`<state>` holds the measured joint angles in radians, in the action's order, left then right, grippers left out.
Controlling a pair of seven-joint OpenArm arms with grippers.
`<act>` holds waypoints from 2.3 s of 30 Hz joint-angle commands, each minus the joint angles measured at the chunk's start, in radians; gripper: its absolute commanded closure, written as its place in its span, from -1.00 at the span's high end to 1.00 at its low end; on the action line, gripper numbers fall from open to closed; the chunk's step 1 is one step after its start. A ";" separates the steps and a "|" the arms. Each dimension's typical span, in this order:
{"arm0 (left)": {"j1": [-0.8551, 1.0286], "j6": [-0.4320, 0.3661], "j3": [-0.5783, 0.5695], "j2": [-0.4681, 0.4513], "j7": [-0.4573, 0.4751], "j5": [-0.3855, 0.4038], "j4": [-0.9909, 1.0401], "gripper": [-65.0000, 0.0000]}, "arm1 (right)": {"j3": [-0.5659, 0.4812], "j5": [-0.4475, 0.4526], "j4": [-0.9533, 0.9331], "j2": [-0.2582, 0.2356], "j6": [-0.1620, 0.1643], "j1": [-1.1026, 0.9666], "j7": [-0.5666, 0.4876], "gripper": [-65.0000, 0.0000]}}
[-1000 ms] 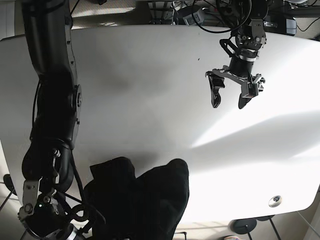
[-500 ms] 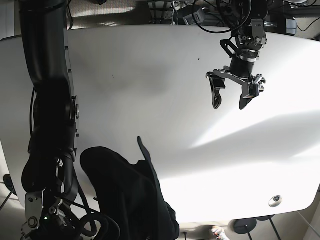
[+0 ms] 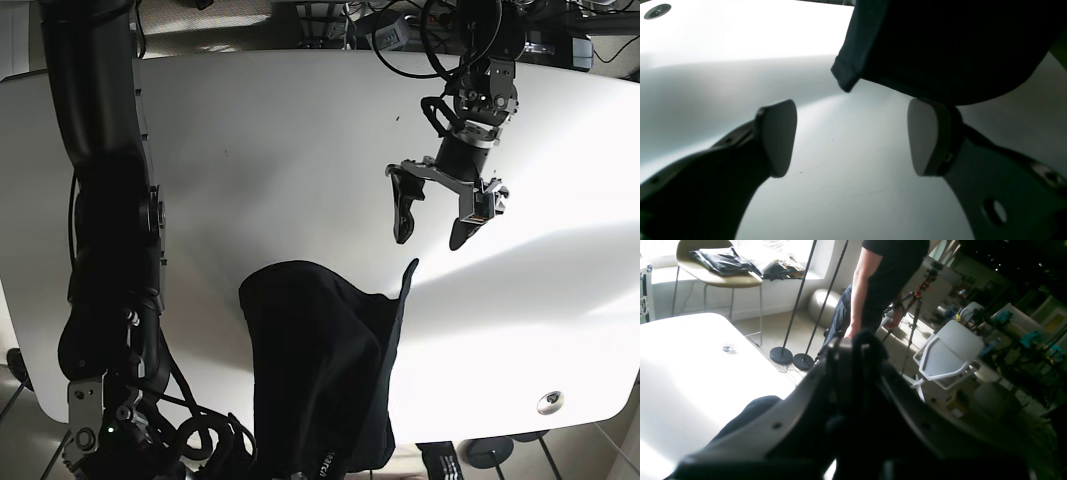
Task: Fold the T-shirt properly
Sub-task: 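Reach the left gripper down and grasp the hanging shirt edge, then stretch the shirt between both grippers and lay it flat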
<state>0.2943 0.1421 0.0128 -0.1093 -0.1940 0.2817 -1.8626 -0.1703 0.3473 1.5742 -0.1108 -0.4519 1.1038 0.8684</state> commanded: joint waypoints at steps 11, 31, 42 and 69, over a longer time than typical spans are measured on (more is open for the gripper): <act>-0.180 0.006 -0.204 -0.007 0.026 -0.132 0.076 0.50 | 0.007 -0.003 0.009 0.027 0.008 0.039 -0.039 -0.94; -0.289 -0.232 -0.347 0.228 0.032 -0.436 0.284 0.51 | 0.008 -0.003 0.007 0.026 0.008 0.012 -0.044 -0.94; -0.392 -0.233 -0.342 0.233 0.032 -0.434 0.466 0.51 | 0.008 -0.003 0.009 0.030 0.008 0.002 -0.047 -0.94; -0.419 -0.226 -0.239 0.194 0.026 -0.433 0.481 -1.00 | 0.012 -0.004 0.009 0.009 0.011 0.003 -0.048 -0.94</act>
<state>-0.1070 -0.0784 -0.2081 0.0765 -0.1940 -0.1467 -1.3598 -0.1646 0.3378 1.5688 -0.1009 -0.4484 1.0599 0.8646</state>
